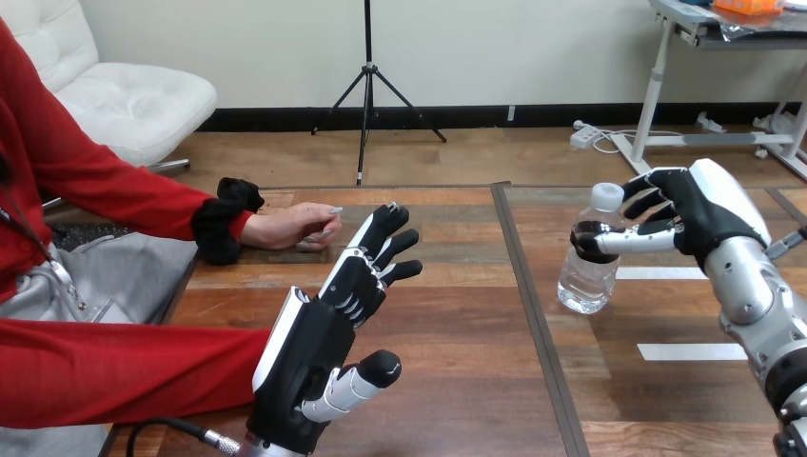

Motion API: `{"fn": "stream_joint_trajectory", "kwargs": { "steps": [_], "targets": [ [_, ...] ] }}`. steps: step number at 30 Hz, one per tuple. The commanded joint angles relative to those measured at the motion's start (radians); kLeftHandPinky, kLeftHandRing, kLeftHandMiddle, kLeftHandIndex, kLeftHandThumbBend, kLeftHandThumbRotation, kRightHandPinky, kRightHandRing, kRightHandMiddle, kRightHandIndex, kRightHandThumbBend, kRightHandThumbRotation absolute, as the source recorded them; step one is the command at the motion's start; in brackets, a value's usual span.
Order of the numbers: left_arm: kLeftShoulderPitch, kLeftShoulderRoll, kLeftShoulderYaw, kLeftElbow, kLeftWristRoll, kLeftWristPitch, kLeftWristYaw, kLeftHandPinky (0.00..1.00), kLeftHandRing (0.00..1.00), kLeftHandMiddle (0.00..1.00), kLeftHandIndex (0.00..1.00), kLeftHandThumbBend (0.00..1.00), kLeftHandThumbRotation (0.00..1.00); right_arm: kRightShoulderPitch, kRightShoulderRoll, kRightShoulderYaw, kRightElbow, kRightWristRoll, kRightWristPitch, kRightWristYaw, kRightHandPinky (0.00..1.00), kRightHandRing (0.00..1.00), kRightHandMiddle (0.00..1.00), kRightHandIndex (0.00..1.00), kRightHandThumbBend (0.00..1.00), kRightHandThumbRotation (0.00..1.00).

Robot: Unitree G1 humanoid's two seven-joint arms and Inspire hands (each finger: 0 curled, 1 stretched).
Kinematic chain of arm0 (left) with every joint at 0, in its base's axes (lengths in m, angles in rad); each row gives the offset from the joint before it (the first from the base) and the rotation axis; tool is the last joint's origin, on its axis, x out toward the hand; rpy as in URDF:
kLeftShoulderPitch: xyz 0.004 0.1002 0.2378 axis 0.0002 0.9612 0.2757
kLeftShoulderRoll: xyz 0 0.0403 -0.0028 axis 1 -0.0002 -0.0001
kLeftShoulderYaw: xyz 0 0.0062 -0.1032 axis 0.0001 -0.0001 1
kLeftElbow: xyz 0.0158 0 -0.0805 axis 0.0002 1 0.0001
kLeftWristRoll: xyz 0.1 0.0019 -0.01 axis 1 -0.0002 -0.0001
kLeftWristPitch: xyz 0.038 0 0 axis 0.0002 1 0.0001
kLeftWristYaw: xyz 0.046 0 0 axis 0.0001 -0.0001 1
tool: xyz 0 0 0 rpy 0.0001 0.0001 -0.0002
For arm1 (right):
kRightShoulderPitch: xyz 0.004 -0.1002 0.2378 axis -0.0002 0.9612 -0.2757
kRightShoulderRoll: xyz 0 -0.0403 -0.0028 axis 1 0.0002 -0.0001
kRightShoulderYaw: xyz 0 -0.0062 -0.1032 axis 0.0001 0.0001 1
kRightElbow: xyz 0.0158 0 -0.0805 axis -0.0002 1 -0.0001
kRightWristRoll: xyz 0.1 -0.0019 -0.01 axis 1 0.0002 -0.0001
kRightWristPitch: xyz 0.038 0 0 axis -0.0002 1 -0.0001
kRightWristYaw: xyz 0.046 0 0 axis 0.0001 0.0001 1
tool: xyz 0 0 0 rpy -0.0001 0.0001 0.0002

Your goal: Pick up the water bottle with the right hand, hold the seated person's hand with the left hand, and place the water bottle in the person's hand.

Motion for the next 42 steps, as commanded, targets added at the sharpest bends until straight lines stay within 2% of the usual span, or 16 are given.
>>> {"fn": "stream_joint_trajectory", "kwargs": {
  "steps": [1, 7, 20, 26, 29, 35, 42],
  "targets": [
    [-0.034, 0.003, 0.004, -0.042, -0.018, 0.005, -0.005, 0.84, 0.92, 0.96, 0.95, 0.92, 0.76, -0.007, 0.016, -0.023, -0.040, 0.027, -0.022, -0.001, 0.66, 0.77, 0.82, 0.87, 0.97, 0.47],
    [-0.034, 0.008, 0.006, -0.045, -0.019, 0.010, -0.009, 0.85, 0.92, 0.96, 0.95, 0.92, 0.76, 0.010, 0.024, -0.034, -0.043, 0.041, -0.030, 0.000, 0.70, 0.81, 0.85, 0.91, 0.98, 0.52],
    [-0.039, 0.018, 0.010, -0.044, -0.032, 0.009, -0.020, 0.85, 0.93, 0.96, 0.95, 0.94, 0.75, 0.039, 0.043, -0.062, -0.042, 0.080, -0.044, 0.002, 0.72, 0.83, 0.87, 0.94, 0.96, 0.52],
    [-0.042, 0.022, 0.013, -0.044, -0.038, 0.007, -0.027, 0.85, 0.93, 0.96, 0.95, 0.94, 0.75, 0.042, 0.051, -0.069, -0.038, 0.097, -0.025, 0.004, 0.72, 0.84, 0.88, 0.94, 0.98, 0.53],
    [-0.043, 0.025, 0.015, -0.044, -0.037, 0.007, -0.028, 0.85, 0.93, 0.96, 0.95, 0.95, 0.75, 0.047, 0.050, -0.063, -0.041, 0.094, -0.038, -0.001, 0.72, 0.83, 0.88, 0.94, 0.97, 0.52],
    [-0.043, 0.027, 0.017, -0.047, -0.043, 0.010, -0.033, 0.85, 0.93, 0.96, 0.96, 0.96, 0.75, 0.051, 0.053, -0.060, -0.041, 0.089, -0.034, -0.012, 0.71, 0.82, 0.87, 0.94, 0.95, 0.53],
    [-0.048, 0.031, 0.018, -0.044, -0.049, 0.005, -0.043, 0.86, 0.93, 0.97, 0.96, 0.96, 0.75, 0.058, 0.063, -0.089, -0.037, 0.118, -0.040, 0.005, 0.72, 0.83, 0.87, 0.94, 0.95, 0.51]
  ]
}}
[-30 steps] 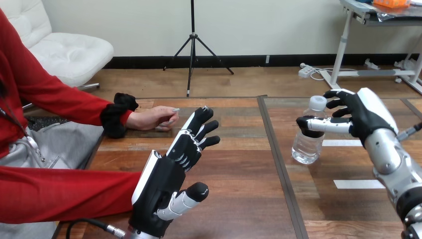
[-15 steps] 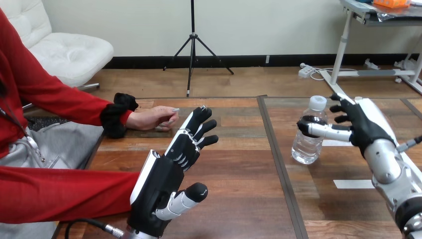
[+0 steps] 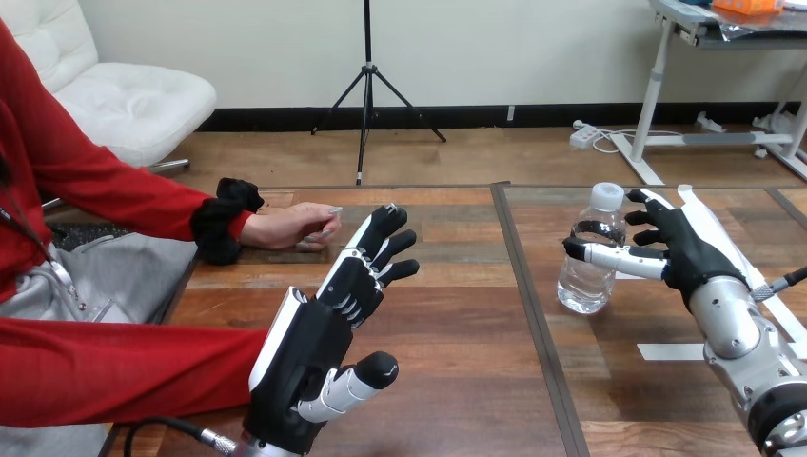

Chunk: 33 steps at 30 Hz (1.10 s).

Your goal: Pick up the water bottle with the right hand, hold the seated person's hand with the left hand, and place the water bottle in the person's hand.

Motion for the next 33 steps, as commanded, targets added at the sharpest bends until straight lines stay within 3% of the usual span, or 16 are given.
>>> {"fn": "stream_joint_trajectory", "kwargs": {
  "steps": [1, 5, 23, 33],
  "targets": [
    [-0.048, 0.013, 0.014, -0.041, -0.028, -0.004, -0.011, 0.86, 0.93, 0.97, 0.96, 0.97, 0.75, -0.022, 0.014, -0.031, -0.035, 0.028, -0.022, 0.000, 0.72, 0.83, 0.87, 0.95, 0.95, 0.51],
    [-0.048, 0.014, 0.015, -0.043, -0.035, 0.000, -0.018, 0.86, 0.93, 0.97, 0.96, 0.98, 0.75, -0.018, 0.018, -0.030, -0.032, 0.031, -0.023, -0.008, 0.73, 0.83, 0.87, 0.95, 0.95, 0.50],
    [-0.040, 0.031, 0.018, -0.061, -0.064, 0.012, -0.046, 0.85, 0.93, 0.96, 0.96, 1.00, 0.76, 0.025, 0.082, -0.096, -0.017, 0.091, -0.093, -0.070, 0.74, 0.82, 0.85, 0.93, 1.00, 0.44],
    [-0.026, 0.045, 0.021, -0.084, -0.081, 0.031, -0.069, 0.85, 0.93, 0.96, 0.95, 1.00, 0.78, 0.034, 0.121, -0.123, -0.009, 0.101, -0.084, -0.084, 0.78, 0.86, 0.89, 0.95, 1.00, 0.45]
  ]
}}
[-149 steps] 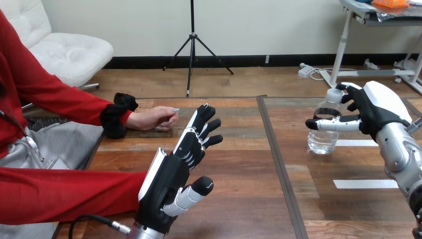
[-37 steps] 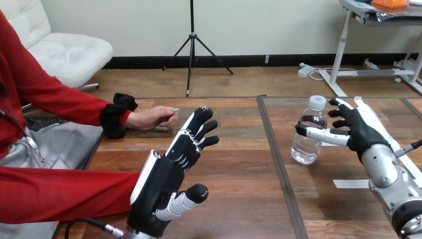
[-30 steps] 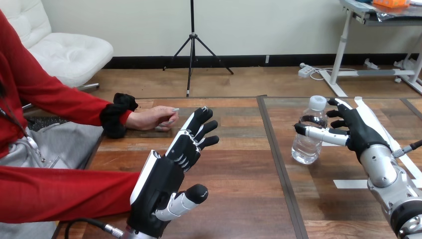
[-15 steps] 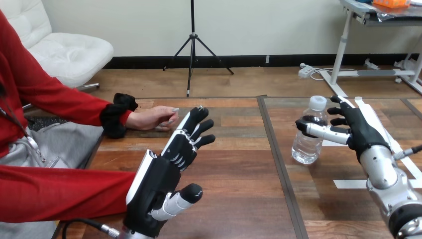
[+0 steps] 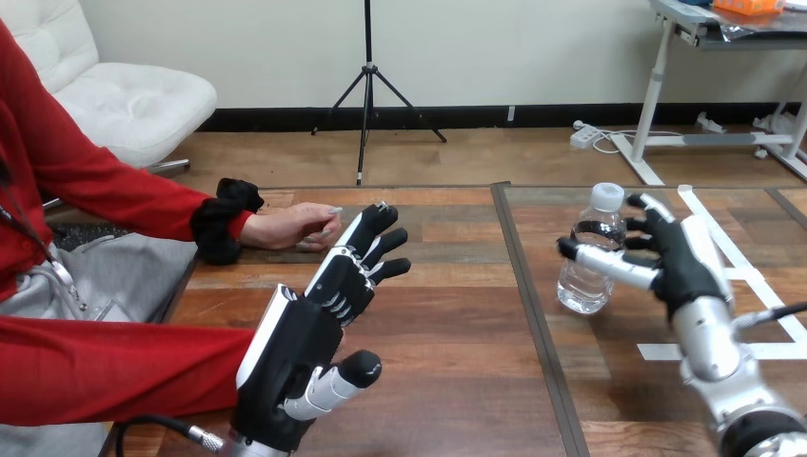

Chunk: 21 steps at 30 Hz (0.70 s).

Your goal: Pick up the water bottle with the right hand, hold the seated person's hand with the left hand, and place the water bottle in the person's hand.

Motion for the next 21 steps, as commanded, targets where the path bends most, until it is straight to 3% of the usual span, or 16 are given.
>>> {"fn": "stream_joint_trajectory", "kwargs": {
  "steps": [1, 21],
  "targets": [
    [-0.025, 0.020, 0.016, -0.062, -0.016, 0.004, -0.007, 0.85, 0.93, 0.96, 0.95, 1.00, 0.78, -0.028, 0.035, -0.026, -0.012, 0.020, -0.023, -0.021, 0.78, 0.86, 0.89, 0.95, 1.00, 0.44],
    [0.011, 0.049, 0.037, -0.115, -0.024, 0.019, -0.020, 0.82, 0.91, 0.94, 0.94, 1.00, 0.79, -0.016, 0.088, -0.064, -0.009, 0.040, -0.046, -0.008, 0.89, 0.93, 0.92, 0.98, 1.00, 0.47]
  ]
}}
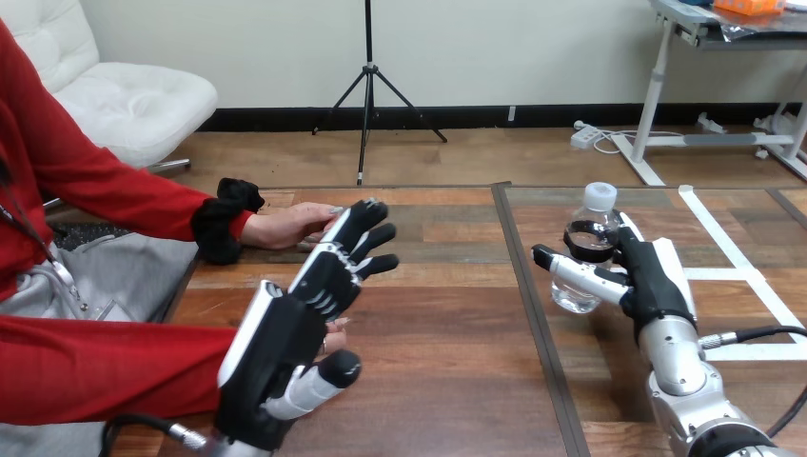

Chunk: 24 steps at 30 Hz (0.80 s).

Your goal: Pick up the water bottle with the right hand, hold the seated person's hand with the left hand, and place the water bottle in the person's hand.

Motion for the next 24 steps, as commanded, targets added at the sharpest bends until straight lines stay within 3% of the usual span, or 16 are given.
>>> {"fn": "stream_joint_trajectory", "kwargs": {
  "steps": [1, 10, 16, 24],
  "targets": [
    [-0.015, 0.020, 0.013, -0.055, -0.015, 0.005, -0.002, 0.81, 0.91, 0.94, 0.94, 1.00, 0.79, -0.033, 0.013, -0.021, -0.011, 0.015, -0.038, -0.005, 0.90, 0.93, 0.92, 0.98, 1.00, 0.47],
    [0.005, 0.038, 0.015, -0.081, -0.022, 0.017, -0.007, 0.80, 0.90, 0.94, 0.94, 1.00, 0.80, -0.028, 0.030, -0.045, -0.008, 0.026, -0.051, 0.013, 0.94, 0.94, 0.93, 0.99, 1.00, 0.43],
    [0.017, 0.044, 0.016, -0.094, -0.039, 0.022, -0.018, 0.80, 0.90, 0.93, 0.93, 1.00, 0.80, -0.027, 0.037, -0.041, -0.006, 0.016, -0.044, 0.004, 0.95, 0.94, 0.93, 1.00, 1.00, 0.41],
    [0.021, 0.060, 0.026, -0.090, -0.038, -0.010, -0.019, 0.79, 0.89, 0.93, 0.93, 1.00, 0.82, -0.024, 0.050, -0.051, 0.000, 0.025, -0.026, 0.004, 0.96, 0.96, 0.95, 1.00, 1.00, 0.39]
  ]
}}
